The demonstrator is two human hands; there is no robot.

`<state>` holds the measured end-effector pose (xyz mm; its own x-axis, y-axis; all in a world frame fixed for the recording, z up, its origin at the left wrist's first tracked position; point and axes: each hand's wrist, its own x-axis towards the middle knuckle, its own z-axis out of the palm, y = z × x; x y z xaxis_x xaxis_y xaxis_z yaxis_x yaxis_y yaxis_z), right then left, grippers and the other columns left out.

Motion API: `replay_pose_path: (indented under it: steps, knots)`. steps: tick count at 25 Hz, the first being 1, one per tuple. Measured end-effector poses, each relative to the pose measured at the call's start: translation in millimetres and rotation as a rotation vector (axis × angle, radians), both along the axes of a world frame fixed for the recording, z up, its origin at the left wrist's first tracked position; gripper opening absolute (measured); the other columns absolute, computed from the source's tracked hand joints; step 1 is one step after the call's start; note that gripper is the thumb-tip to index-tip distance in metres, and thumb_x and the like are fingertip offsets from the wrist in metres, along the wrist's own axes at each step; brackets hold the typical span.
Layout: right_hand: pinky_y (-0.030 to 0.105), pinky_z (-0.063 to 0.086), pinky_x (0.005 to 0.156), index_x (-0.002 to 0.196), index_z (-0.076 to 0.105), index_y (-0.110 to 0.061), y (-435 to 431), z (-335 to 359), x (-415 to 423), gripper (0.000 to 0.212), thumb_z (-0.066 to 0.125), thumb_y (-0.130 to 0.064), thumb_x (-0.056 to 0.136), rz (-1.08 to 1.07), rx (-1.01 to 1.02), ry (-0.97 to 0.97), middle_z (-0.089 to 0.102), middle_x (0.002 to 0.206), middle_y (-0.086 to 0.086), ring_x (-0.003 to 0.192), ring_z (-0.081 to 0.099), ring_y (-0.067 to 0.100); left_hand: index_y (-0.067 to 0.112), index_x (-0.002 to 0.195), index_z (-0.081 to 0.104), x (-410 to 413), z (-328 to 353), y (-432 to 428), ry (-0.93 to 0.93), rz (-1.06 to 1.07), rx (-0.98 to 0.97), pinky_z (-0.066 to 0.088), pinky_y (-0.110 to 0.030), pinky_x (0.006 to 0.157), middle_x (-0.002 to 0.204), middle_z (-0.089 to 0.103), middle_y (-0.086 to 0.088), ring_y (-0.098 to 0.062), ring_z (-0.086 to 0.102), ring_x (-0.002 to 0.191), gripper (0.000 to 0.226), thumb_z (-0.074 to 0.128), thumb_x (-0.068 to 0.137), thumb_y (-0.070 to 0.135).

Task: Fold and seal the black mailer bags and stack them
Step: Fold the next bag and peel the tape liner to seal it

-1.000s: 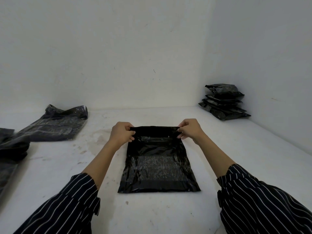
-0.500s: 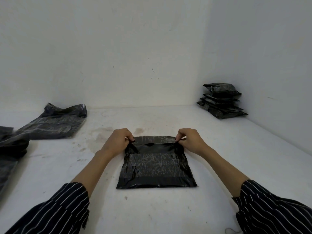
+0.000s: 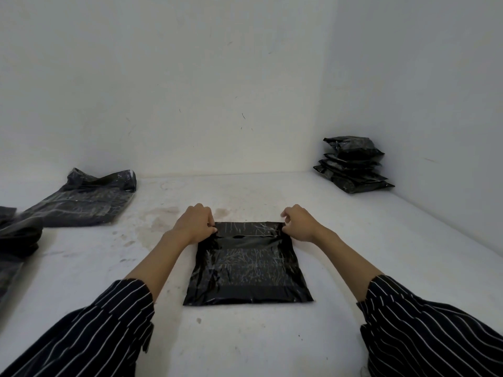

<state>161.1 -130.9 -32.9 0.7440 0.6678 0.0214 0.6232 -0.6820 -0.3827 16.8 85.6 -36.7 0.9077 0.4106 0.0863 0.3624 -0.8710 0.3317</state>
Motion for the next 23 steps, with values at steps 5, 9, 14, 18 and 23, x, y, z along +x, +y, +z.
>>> replay_pose_path:
  steps: [5, 9, 14, 18, 23]
  knots:
    - [0.027, 0.042, 0.068, 0.084, 0.056, -0.006, 6.8, 8.0, -3.6, 0.008, 0.053, 0.002, 0.083, -0.075, 0.085, 0.167, 0.052, 0.081, 0.004, 0.087, 0.049, 0.021, 0.003, 0.126, 0.056, 9.4, 0.1, 1.9, 0.039, 0.066, -0.112, 0.041, -0.037, 0.102, 0.128, 0.056, -0.014, -0.029, 0.050, 0.120, 0.041, 0.064, 0.087, 0.011]
    - [0.027, 0.040, 0.066, 0.096, 0.054, -0.002, 6.2, 6.5, -5.0, 0.014, 0.054, 0.001, 0.082, -0.081, 0.124, 0.191, 0.052, 0.095, 0.008, 0.088, 0.048, 0.021, 0.010, 0.119, 0.061, 10.5, -1.9, 2.6, 0.013, 0.088, -0.127, 0.038, -0.039, 0.103, 0.129, 0.051, -0.012, -0.029, 0.039, 0.125, 0.032, 0.062, 0.087, 0.008]
    - [0.031, 0.034, 0.062, 0.104, 0.054, 0.024, 12.5, 5.2, -2.9, 0.032, 0.053, 0.002, 0.081, -0.094, 0.073, 0.162, 0.054, 0.117, 0.038, 0.078, 0.042, 0.022, 0.012, 0.118, 0.062, 15.6, -0.6, 5.7, 0.096, 0.081, -0.142, 0.038, -0.041, 0.104, 0.123, 0.057, -0.010, -0.029, 0.042, 0.123, 0.034, 0.061, 0.085, 0.005]
    - [0.028, 0.040, 0.062, 0.092, 0.062, 0.018, 15.7, 5.5, 0.1, 0.022, 0.056, 0.002, 0.077, -0.134, 0.119, 0.110, 0.064, 0.104, 0.031, 0.077, 0.054, 0.023, 0.013, 0.098, 0.071, 14.3, 1.0, 3.3, 0.042, 0.113, -0.118, 0.044, -0.038, 0.098, 0.115, 0.061, -0.012, -0.030, 0.048, 0.114, 0.021, 0.065, 0.080, 0.004]
    - [0.029, 0.045, 0.060, 0.077, 0.055, -0.010, 11.3, 18.8, -17.6, 0.016, 0.050, 0.004, 0.077, -0.142, 0.234, -0.061, 0.064, 0.087, 0.007, 0.075, 0.062, 0.024, 0.014, 0.081, 0.062, -5.7, 8.0, -13.6, -0.202, 0.123, -0.040, 0.048, -0.031, 0.074, 0.099, 0.064, -0.006, -0.020, 0.058, 0.088, 0.015, 0.059, 0.082, -0.001]
